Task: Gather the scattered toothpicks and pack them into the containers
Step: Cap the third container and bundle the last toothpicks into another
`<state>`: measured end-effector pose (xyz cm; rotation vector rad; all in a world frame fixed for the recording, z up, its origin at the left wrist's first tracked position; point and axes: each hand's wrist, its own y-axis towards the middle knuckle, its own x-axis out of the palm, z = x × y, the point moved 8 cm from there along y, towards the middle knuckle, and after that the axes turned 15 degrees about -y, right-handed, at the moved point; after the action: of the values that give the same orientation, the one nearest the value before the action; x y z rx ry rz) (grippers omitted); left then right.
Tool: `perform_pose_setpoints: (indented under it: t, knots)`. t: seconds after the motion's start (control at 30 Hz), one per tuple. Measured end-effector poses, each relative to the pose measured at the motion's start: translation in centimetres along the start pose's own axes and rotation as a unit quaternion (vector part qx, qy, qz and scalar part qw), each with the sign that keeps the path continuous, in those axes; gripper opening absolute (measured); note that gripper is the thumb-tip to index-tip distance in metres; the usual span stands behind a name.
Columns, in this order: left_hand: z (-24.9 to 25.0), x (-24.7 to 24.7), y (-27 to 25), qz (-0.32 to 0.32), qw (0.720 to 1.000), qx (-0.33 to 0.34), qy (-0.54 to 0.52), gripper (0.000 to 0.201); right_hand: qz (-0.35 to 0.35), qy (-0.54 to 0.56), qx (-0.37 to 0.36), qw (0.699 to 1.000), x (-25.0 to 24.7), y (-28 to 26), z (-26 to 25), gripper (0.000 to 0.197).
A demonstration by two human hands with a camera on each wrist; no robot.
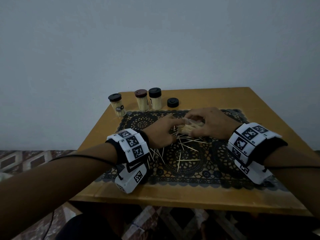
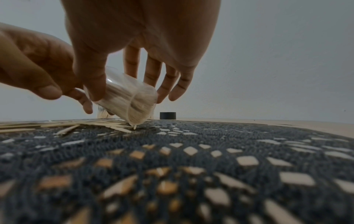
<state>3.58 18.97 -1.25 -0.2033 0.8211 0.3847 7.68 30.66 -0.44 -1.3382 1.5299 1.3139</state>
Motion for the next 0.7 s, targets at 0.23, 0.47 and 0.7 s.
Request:
perform_pose_setpoints:
  t: [0.23,0.47,0.7]
  knots:
    - [0.6,-0.3,-0.1,0.000,0.994,-0.005,-0.106,0.045,0.005,0.001,0.002,1.000,0.0,0.0,0.0,0.043]
    - [-0.1,-0.6,-0.1,0.000,0.985,-0.035,-0.170,0.048,0.013,0.004,-0.004,1.000,-0.3,-0.1,-0.3,0.043]
    - [-0.1,-1.0,-0.2,-0.005,0.984,-0.047,-0.170,0.058,0.024,0.004,-0.003,1.000,-0.5,-0.1,-0.3,0.043]
